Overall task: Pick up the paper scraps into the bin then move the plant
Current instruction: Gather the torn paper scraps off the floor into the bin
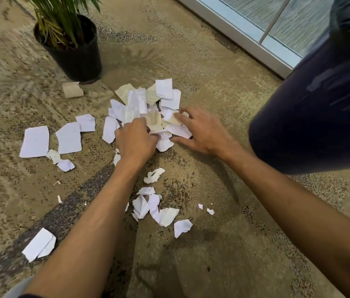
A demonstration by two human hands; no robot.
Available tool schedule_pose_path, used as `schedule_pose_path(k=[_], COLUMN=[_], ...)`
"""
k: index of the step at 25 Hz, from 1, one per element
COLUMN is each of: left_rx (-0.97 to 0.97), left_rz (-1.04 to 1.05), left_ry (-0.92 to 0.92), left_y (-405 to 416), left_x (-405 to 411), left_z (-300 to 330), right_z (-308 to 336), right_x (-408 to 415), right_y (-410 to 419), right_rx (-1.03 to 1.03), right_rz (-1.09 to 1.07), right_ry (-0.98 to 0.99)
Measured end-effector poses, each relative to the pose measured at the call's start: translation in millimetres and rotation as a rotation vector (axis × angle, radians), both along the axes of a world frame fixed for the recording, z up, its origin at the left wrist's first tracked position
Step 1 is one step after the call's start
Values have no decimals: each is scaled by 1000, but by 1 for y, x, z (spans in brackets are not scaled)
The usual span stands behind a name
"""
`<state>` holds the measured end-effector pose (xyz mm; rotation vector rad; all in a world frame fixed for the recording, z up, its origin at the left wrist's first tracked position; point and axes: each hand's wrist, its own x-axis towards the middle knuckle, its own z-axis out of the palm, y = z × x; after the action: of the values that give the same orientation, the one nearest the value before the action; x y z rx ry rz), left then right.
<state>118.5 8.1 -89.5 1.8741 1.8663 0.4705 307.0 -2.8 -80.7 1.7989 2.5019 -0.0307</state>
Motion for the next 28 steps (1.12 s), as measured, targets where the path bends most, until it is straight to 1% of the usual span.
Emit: schedule_pose_path(k=[1,4,7,9,11,12,14,15,18,20,22,25,28], left_rx=[15,57,90,112,112,99,90,90,77,71,81,128,180], left_rz=[-9,-10,9,-9,-15,-5,17,15,-18,-29,-58,-106,-154], left_ry=[18,-4,2,31,40,12,-89,-146,-356,-492,-580,-650,-707], left_y=[0,-4,-6,-8,-8,-8,-8,-9,-17,-22,-27,-35,-47], left_x=[1,2,0,-3,-7,-9,-12,-12,-13,-13,-9,13,54], left_z=[0,1,1,0,1,4,16,24,62,95,134,195,245], right_z=[-1,-3,-6,-4,5,13,31,41,77,109,143,200,253], right_x=[0,-4,-10,-10,-11,-12,-17,-20,-27,-28,-22,-2,31], right_y=[2,6,5,-1,-6,-9,-16,-18,-30,-41,-55,-79,-104], right_rx=[22,111,137,209,249,235,203,204,264,326,414,622,794], right_rz=[5,46,127,146,77,3,-190,-276,-418,-456,-470,-508,-556], right_ry=[-10,-7,-99,-107,11,133,427,542,765,822,819,784,731])
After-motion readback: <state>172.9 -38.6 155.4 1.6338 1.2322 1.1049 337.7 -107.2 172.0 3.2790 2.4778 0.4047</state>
